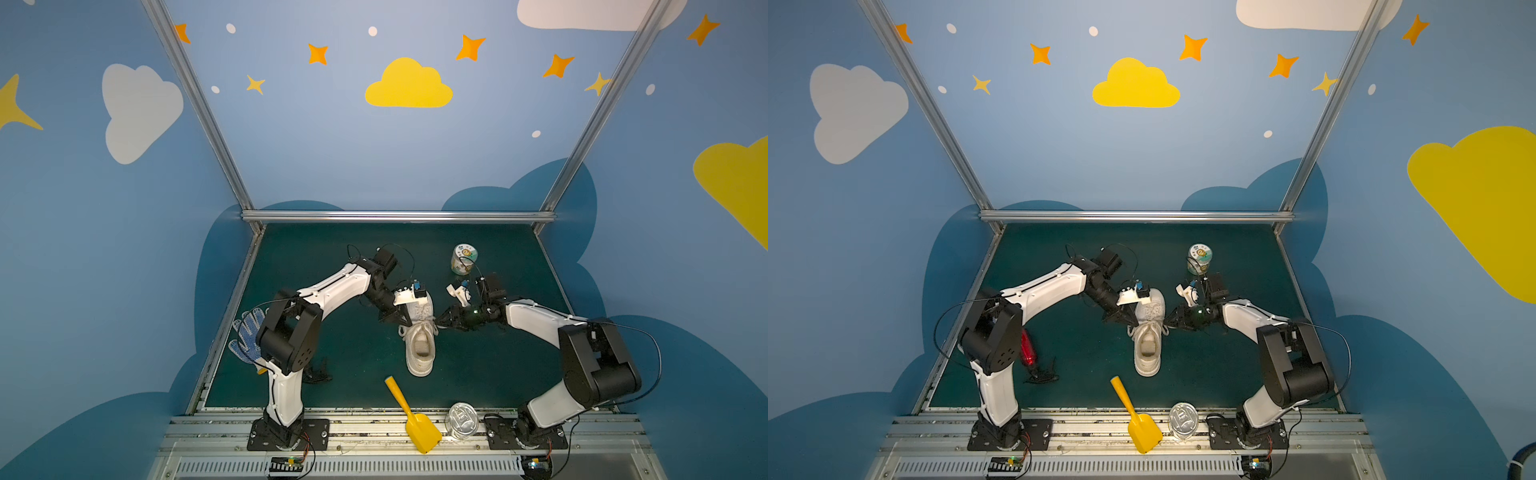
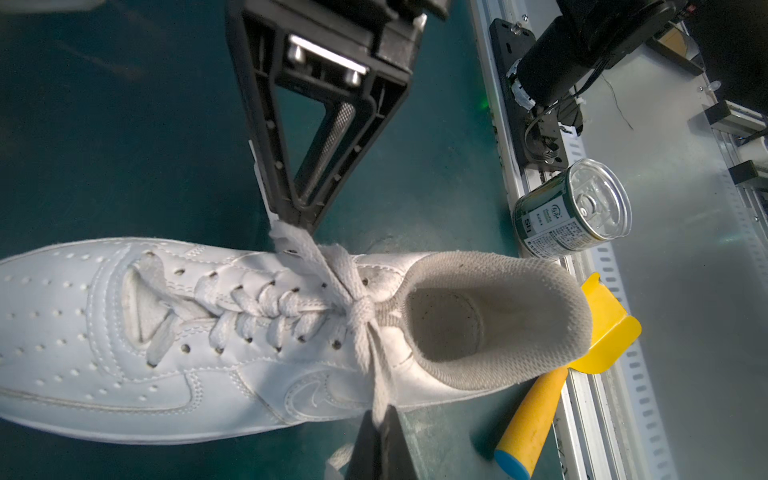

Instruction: Tie the shoes

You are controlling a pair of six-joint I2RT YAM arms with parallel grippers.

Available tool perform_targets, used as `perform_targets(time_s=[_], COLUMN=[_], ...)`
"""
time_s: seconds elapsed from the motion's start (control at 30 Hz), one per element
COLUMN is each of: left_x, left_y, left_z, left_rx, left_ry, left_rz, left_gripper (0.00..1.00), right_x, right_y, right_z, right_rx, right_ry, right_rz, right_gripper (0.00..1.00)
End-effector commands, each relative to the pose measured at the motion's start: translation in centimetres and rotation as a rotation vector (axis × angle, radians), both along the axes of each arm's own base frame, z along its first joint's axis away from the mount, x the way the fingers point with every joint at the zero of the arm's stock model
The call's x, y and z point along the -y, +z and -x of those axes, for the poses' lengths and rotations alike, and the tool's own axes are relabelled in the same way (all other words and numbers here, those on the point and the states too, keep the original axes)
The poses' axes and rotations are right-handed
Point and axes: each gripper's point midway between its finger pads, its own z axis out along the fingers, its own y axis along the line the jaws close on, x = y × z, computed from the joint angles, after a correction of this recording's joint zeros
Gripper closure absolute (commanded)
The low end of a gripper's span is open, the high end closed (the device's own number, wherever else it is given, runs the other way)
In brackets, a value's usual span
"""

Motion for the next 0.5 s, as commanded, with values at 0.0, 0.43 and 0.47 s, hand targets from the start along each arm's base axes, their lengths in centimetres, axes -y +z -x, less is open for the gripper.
perform_targets(time_s=[0.0,0.43,0.47], left_x=[-0.2,-0.3,-0.3], left_y=[1.0,1.1,1.0], left_z=[0.8,0.9,0.9], left_rx=[-0.013,-0.011,-0.012], left_ry=[-0.004,-0.004,-0.005], left_rz=[0.006,0.008,0.007], left_gripper=[0.97,0.97,0.97], right_x=[-0.3,2.3,2.5], right_y=[1.9,0.4,0.0], right_z=[1.1,0.8,0.4], right_rx=[0.048,0.039,0.032], right_ry=[0.051,-0.016,-0.02], right_rz=[-0.052,0.116,0.137], right_gripper=[0.63,0.59,0.6])
